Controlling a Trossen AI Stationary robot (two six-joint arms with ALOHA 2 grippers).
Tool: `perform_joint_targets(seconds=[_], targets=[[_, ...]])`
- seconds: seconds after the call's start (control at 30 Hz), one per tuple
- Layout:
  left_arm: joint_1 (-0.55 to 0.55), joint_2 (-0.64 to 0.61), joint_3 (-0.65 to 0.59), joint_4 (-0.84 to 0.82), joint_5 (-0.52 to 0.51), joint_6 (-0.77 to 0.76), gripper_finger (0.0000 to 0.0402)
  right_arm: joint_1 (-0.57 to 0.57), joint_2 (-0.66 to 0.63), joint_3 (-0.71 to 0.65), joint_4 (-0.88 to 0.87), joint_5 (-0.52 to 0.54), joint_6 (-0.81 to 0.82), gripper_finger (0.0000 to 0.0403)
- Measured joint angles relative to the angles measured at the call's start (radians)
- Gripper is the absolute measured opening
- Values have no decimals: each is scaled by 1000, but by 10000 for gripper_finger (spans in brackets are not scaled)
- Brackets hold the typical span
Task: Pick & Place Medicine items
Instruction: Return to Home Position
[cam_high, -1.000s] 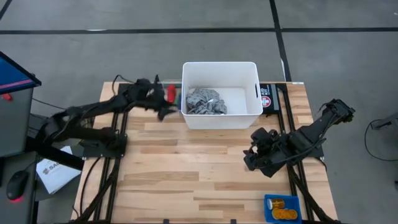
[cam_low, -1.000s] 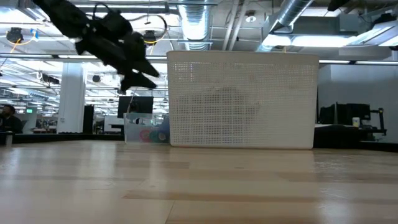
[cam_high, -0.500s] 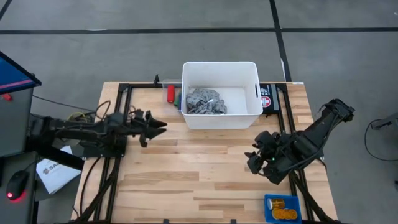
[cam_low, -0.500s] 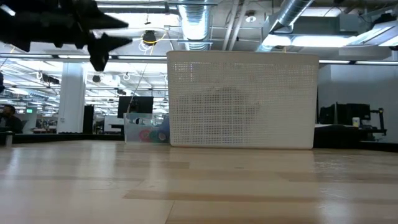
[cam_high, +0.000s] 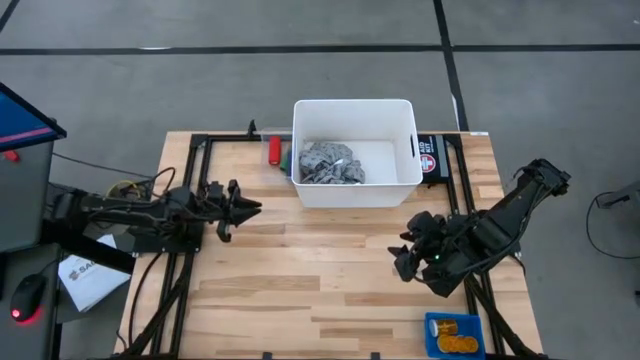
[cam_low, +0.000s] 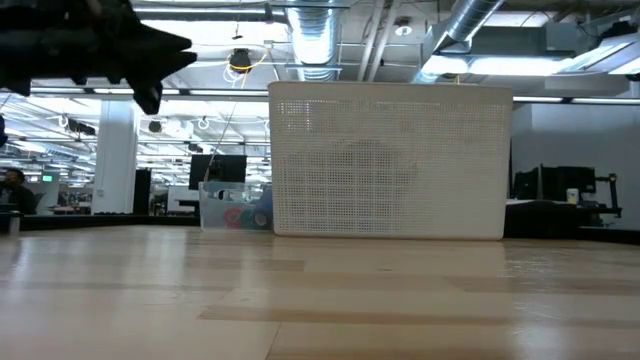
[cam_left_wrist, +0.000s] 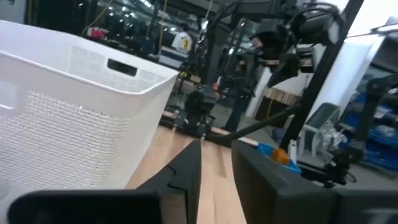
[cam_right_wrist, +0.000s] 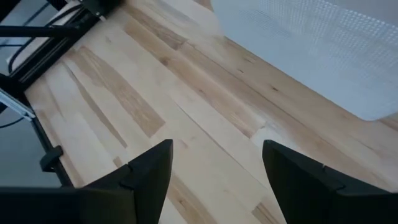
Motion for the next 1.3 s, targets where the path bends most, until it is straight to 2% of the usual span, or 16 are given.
perform_joint_targets(seconds=[0.17,0.4,0.63,0.83,1.03,1.3], targets=[[24,-116,-62,-41,38,-6,66,0,0,0,20,0,1,245],[24,-255,-64,-144,55,47,47,0,0,0,20,-5,42,245],[23,-353,-64,-370,89,61,42,0,0,0,4,-11,42,245],[23,-427,-64,-515,110,101,44,0,0,0,-39,-80,80,245],[23,-452,-62,-534,109,137,44,0,0,0,-48,-99,120,245],[23,-420,-62,-536,109,157,44,0,0,0,-44,-111,110,245]])
